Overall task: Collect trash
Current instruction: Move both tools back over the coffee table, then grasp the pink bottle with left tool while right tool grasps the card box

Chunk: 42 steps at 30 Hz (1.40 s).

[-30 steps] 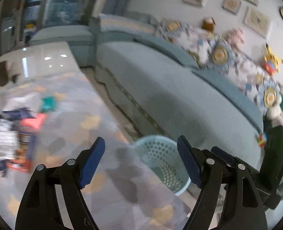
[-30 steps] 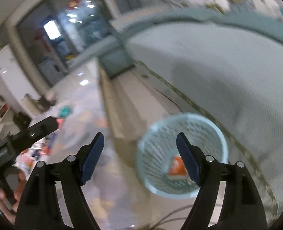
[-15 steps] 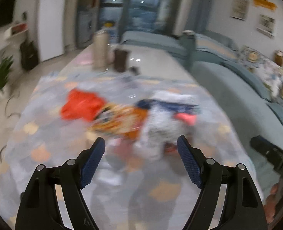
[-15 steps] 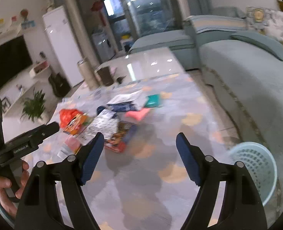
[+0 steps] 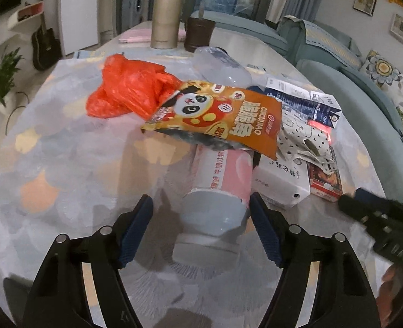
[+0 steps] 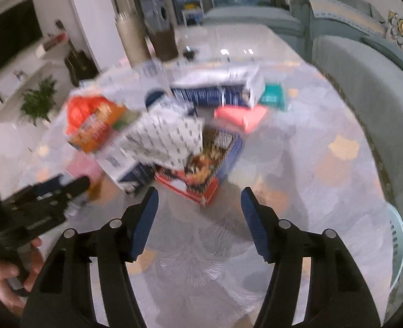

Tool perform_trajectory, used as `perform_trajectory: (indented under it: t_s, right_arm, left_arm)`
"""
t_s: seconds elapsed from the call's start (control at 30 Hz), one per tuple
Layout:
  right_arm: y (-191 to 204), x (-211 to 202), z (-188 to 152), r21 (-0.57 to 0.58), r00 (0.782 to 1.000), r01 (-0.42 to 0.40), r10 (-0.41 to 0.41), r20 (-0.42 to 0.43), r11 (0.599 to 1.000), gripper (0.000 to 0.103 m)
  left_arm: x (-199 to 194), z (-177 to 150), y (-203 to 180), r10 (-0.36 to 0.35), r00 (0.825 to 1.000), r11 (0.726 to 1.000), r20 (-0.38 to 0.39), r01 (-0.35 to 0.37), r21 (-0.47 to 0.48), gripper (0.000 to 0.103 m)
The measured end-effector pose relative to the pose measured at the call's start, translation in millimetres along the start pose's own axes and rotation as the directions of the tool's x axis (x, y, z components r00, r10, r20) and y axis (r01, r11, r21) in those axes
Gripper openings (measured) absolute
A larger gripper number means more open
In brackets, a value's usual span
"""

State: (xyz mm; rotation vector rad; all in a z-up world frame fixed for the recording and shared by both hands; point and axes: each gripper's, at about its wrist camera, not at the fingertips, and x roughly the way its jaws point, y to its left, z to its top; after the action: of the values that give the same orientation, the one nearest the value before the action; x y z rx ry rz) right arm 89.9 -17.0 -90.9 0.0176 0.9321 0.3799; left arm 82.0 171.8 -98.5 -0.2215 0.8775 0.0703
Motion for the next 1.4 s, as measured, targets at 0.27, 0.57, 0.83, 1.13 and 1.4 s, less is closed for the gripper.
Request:
perform_trajectory:
  t_s: [0.27,0.57,0.83,1.13,1.4]
  right_arm:
    - [5,29,14,0.098,0.998,0.044,-0.040,-0.039,0.994,0.067]
    - [17,43,26,0.088,0.989,0.151,-0.150,-0.019,0.985,0.072]
    - [-8,16,1,0.050,0.997,0.066,-0.065,-0.030,0.997,0.059]
    - [-12,-9,-34,-0.095,0.997,0.058,-0.062,-0.042,0.994,0.061]
    - [-12,13,-10,-0.010,0.994,0.089,-0.089,-0.059,0.996,0.071]
  left_arm:
    - [6,-7,-10,0.012,1.000,0.999,0.016,-0.012,0.040,0.052]
    - [7,-7,-7,0.004,1.000,1.000,0.016,-0.004,0.028,0.050]
    - [6,-6,-5,-0.018,1.000,1.000,0.019,0.017,0.013,0.050]
    - [4,-7,1,-0.082,0.996,0.997,0.019,0.083,-0.012,0.056]
    - [8,-4,0,-0.103,0.995,0.995,0.010,0.103,-0.013,0.058]
